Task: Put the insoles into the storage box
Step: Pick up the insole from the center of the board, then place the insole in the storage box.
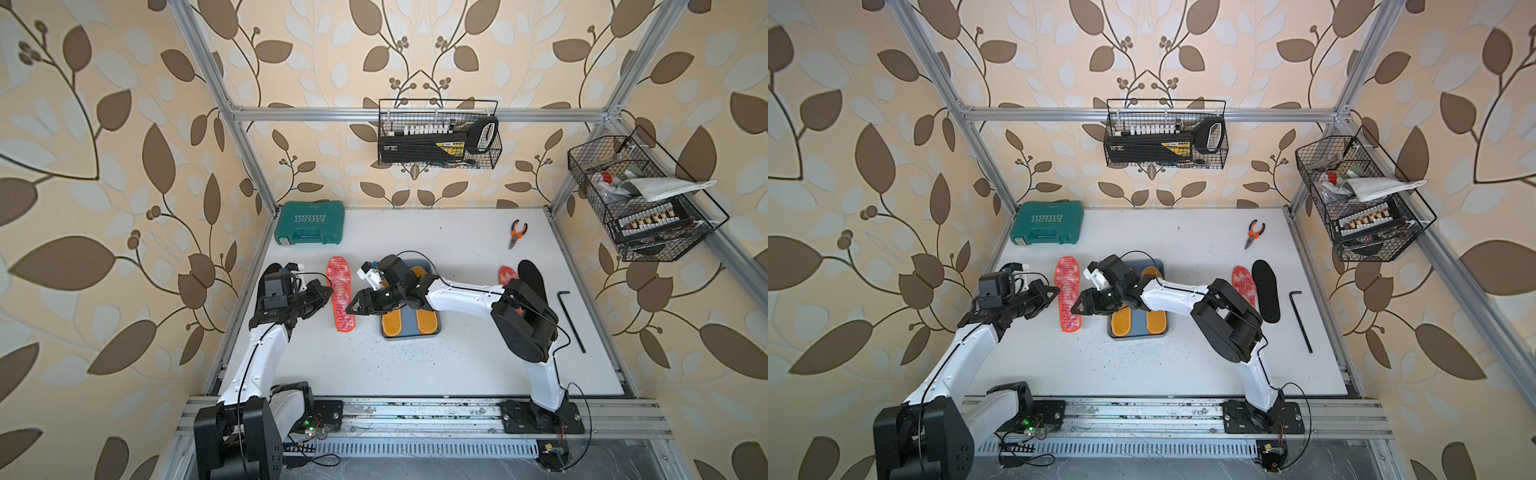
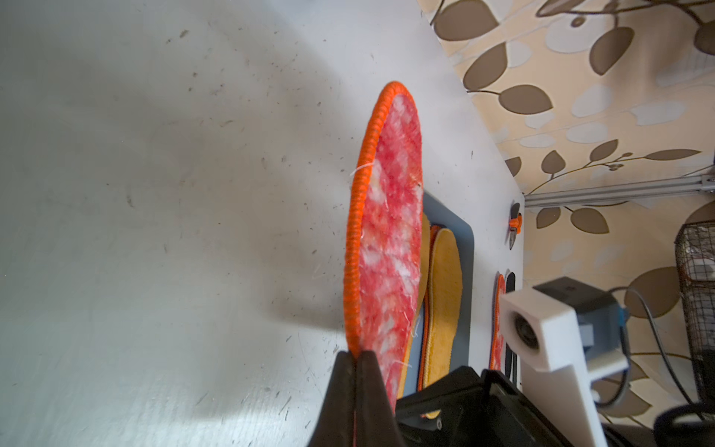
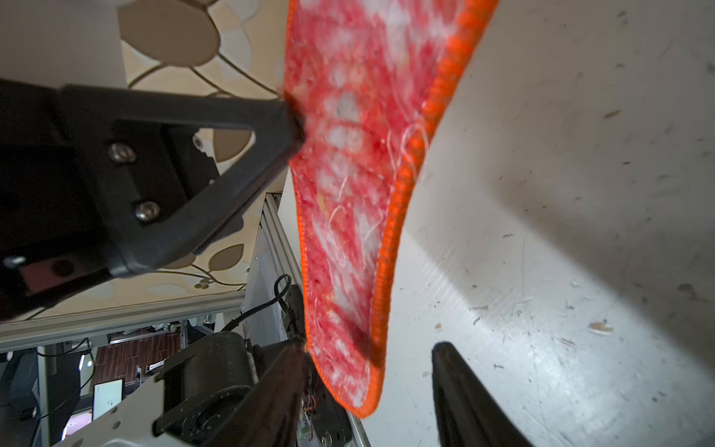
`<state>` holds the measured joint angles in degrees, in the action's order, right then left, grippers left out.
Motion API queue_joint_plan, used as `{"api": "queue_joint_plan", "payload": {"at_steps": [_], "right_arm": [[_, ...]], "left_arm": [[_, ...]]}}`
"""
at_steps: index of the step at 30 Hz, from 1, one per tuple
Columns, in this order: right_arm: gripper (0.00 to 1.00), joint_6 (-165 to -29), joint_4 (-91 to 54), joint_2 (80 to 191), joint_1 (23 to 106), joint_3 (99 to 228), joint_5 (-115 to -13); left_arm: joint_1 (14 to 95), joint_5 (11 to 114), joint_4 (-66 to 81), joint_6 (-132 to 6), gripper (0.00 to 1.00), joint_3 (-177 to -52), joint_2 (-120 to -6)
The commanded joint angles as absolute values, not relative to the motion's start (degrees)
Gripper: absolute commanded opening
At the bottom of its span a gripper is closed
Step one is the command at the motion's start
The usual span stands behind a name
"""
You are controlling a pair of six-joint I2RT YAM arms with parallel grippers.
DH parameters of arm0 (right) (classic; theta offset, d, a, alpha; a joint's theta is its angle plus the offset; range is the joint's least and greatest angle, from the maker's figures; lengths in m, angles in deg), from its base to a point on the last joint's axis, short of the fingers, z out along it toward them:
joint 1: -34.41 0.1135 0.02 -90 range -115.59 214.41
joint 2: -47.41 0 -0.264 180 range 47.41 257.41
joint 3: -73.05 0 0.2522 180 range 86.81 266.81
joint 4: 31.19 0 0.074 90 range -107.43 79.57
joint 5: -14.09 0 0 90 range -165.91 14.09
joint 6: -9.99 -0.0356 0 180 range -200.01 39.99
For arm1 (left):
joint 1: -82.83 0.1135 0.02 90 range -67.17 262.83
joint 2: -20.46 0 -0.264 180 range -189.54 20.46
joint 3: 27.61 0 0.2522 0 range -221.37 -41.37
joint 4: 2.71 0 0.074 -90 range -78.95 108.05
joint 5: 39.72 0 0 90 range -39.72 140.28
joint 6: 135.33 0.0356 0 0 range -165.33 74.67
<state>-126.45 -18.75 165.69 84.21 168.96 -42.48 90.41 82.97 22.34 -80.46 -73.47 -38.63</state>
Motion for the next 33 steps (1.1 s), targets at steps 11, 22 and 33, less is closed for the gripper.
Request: {"api": "queue_joint_plan", "payload": {"at_steps": [11, 22, 33], "right_arm": [[0.48, -133.02, -31.58, 166.58, 80.81, 167.05, -35.81], [0.12, -133.29, -31.95, 166.16, 80.74, 166.85, -37.76], [0.0, -131.51, -29.6, 164.96, 80.68, 166.37, -39.95]], "left_arm": [[91.18, 93.08, 15.53, -81.96, 0.0, -71.42, -40.26], [91.15, 92.28, 16.24, -81.62, 0.0, -71.69, -40.76], [91.12, 90.42, 18.76, -80.57, 0.21, -72.52, -39.74]]}}
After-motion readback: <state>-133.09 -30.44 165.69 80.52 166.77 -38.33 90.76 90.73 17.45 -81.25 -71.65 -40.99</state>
